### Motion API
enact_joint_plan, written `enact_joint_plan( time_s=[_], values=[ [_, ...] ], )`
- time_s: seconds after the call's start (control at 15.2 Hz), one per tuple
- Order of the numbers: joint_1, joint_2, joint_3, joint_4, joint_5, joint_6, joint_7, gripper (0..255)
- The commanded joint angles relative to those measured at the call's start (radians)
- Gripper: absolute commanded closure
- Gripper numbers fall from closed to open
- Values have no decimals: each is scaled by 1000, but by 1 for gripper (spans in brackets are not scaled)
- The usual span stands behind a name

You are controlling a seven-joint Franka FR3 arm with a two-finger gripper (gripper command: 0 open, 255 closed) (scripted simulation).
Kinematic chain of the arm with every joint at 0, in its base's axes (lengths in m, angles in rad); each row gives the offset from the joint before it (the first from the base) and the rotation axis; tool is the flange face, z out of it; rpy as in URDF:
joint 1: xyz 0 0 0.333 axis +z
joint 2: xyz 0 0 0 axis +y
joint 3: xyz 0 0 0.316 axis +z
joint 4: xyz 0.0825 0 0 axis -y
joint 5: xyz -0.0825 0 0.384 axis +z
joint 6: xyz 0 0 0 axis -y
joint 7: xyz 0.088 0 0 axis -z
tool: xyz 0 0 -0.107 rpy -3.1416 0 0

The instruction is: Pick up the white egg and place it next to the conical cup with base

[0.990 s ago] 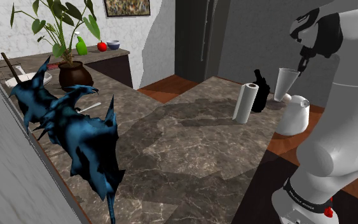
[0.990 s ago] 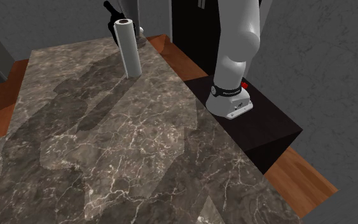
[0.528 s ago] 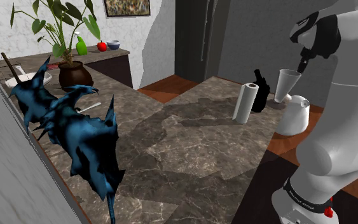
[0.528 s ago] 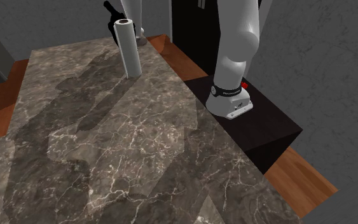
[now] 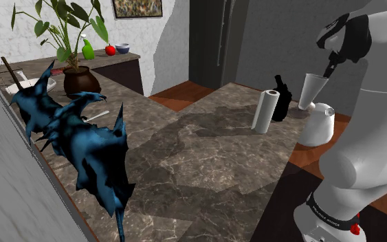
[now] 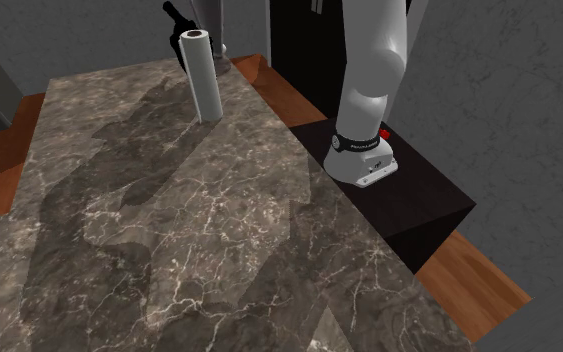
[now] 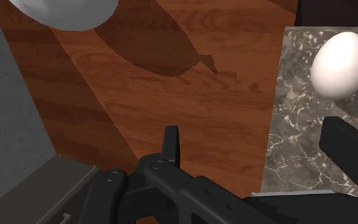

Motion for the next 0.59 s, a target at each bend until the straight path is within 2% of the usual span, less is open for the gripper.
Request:
enact_joint_plan(
  time_s=[0.0, 0.07, 0.53],
  values=[
    [-11, 50, 26, -30, 26, -120, 0, 0],
    [-5, 6, 6, -14, 8, 90, -3, 0],
    [-41, 59, 52, -40, 49, -21, -7, 0]
  ],
)
